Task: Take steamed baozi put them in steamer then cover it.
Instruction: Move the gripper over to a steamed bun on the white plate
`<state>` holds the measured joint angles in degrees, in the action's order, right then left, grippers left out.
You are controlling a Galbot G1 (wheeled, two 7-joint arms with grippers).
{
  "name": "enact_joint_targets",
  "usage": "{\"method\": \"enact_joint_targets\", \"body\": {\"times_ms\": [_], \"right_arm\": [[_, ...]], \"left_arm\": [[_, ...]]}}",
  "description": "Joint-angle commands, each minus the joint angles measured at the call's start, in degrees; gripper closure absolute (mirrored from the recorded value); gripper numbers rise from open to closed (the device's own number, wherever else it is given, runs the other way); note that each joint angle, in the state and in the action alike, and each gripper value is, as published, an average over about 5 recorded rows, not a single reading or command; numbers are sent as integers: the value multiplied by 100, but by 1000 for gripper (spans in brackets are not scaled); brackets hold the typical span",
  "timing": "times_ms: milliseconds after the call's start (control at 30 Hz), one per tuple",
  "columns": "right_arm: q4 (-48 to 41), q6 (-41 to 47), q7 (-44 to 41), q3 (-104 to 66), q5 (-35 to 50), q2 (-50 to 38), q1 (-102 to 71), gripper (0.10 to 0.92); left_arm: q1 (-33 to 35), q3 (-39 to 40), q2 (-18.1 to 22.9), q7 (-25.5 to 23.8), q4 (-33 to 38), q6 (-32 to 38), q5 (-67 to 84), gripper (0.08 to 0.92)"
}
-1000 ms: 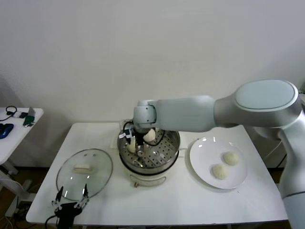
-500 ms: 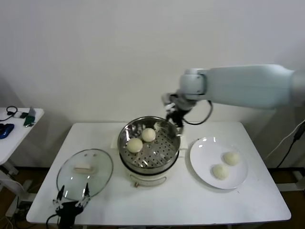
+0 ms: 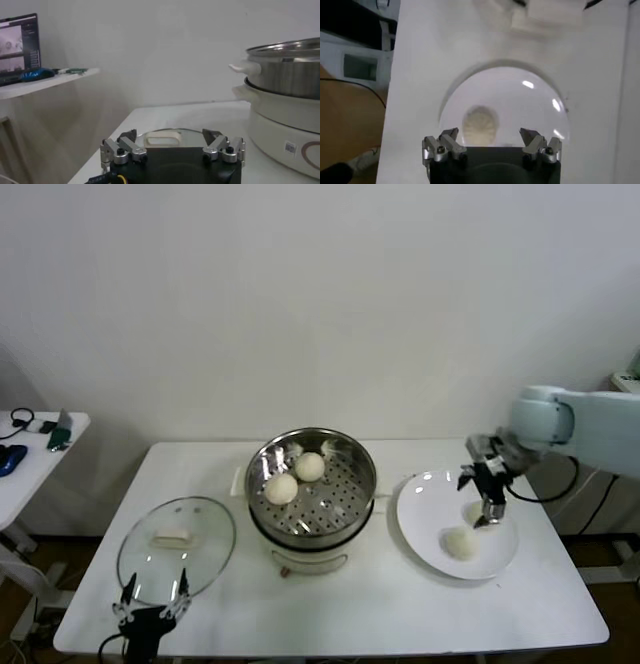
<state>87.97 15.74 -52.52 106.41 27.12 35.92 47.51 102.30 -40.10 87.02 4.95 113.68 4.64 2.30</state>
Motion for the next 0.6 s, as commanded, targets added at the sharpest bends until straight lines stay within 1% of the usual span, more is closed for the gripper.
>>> {"method": "enact_joint_targets", "body": {"times_ms": [33, 300, 600], "right_arm": [[-166, -33, 25, -624, -863, -662, -1321, 203], [-834, 61, 260, -1660, -1084, -299, -2383, 203], [-1186, 193, 459, -2115, -909, 133, -2799, 203]], "left_arm": [[23, -13, 6, 4, -9, 17, 6, 177], [-1, -57, 0, -1, -21, 15, 32, 177], [-46, -87, 0, -3, -40, -8, 51, 177]]}}
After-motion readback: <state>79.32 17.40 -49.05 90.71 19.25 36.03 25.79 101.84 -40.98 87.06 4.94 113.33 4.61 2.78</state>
